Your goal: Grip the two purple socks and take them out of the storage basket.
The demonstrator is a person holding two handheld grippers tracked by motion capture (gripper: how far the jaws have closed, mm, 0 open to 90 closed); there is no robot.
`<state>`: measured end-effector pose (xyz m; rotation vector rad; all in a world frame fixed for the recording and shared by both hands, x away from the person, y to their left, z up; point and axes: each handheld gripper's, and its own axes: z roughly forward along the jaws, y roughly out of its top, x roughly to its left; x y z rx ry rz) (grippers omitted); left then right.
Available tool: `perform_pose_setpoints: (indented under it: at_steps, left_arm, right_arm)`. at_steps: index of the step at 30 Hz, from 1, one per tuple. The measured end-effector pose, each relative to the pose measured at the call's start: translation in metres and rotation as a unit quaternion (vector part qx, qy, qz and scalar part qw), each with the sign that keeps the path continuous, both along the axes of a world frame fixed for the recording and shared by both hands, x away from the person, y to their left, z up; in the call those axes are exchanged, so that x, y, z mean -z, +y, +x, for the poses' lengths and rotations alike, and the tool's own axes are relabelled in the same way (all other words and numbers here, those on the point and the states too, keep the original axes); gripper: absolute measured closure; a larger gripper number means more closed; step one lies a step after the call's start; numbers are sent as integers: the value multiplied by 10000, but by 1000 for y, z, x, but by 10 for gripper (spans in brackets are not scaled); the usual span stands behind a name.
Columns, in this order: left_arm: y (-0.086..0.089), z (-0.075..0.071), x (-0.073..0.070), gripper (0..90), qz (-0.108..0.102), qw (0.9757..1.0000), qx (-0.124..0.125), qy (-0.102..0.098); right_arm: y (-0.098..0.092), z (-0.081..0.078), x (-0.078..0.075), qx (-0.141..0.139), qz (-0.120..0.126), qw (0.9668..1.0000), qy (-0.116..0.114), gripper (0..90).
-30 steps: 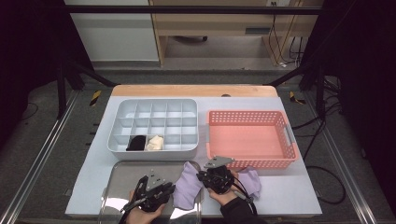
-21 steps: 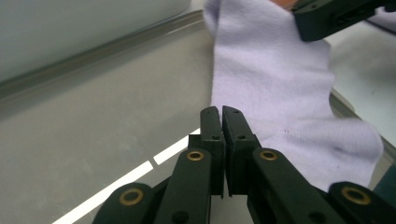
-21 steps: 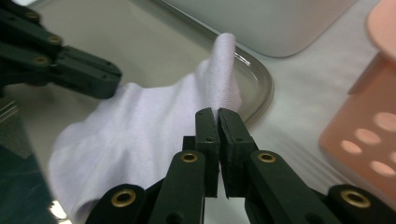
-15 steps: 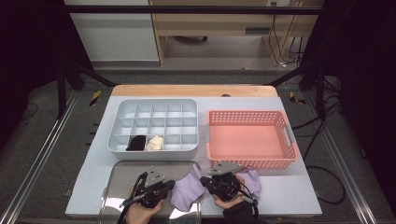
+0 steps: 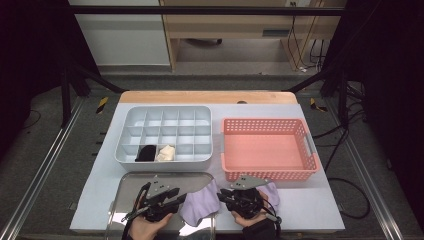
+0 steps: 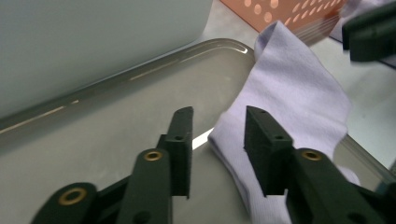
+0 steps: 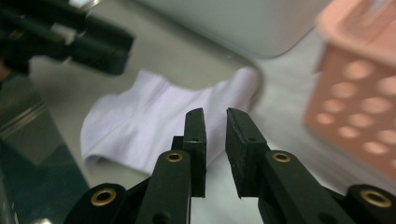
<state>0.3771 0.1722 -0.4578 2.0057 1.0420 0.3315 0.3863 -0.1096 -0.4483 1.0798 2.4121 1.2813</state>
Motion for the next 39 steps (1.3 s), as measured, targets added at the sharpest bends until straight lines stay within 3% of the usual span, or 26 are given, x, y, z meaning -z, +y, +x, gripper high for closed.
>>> perform_pose_setpoints:
  at_steps: [3,5,8,12,14,17,20,23,28,30,33,36,37,39]
  left_arm:
    - [5,-8,0,559,-30,10000,-16,75]
    - [4,-13,1,536,-23,9999,17,132]
    - [-1,-22,6,527,242,9995,88,168]
    - [-6,-25,13,556,467,9985,133,254]
    - [-8,-26,15,599,537,9982,148,235]
    - [-8,-25,15,751,530,9978,271,300]
    - [-7,-23,15,834,498,9976,329,338]
    - [-4,-21,14,853,485,9977,352,330]
    - [4,-16,13,857,450,9981,237,353]
    - [9,-12,13,856,443,9984,96,339]
    - [12,-10,13,852,448,9985,40,322]
    - [14,-9,13,836,428,9987,-30,275]
    - [14,-9,13,784,383,9990,-57,239]
    - [17,-8,12,715,368,9990,-106,230]
  right_arm:
    - [-6,5,0,220,65,9997,-99,779]
    - [-6,10,4,326,69,9994,-25,773]
    - [1,18,12,359,15,9993,52,752]
    - [12,20,16,281,-24,9996,-13,714]
    - [17,21,20,206,-60,9998,44,709]
    - [25,19,27,103,-214,9997,96,715]
    - [24,19,26,69,-205,9997,146,831]
    - [20,18,23,81,-164,9996,203,861]
    - [11,7,10,32,-36,9998,191,861]
    - [7,1,7,108,-139,9998,134,858]
    - [5,-2,10,130,-223,9993,262,818]
    - [6,1,12,124,-206,9994,240,785]
    - [4,2,10,198,-102,9997,126,732]
    - [-1,4,7,308,-49,9995,22,726]
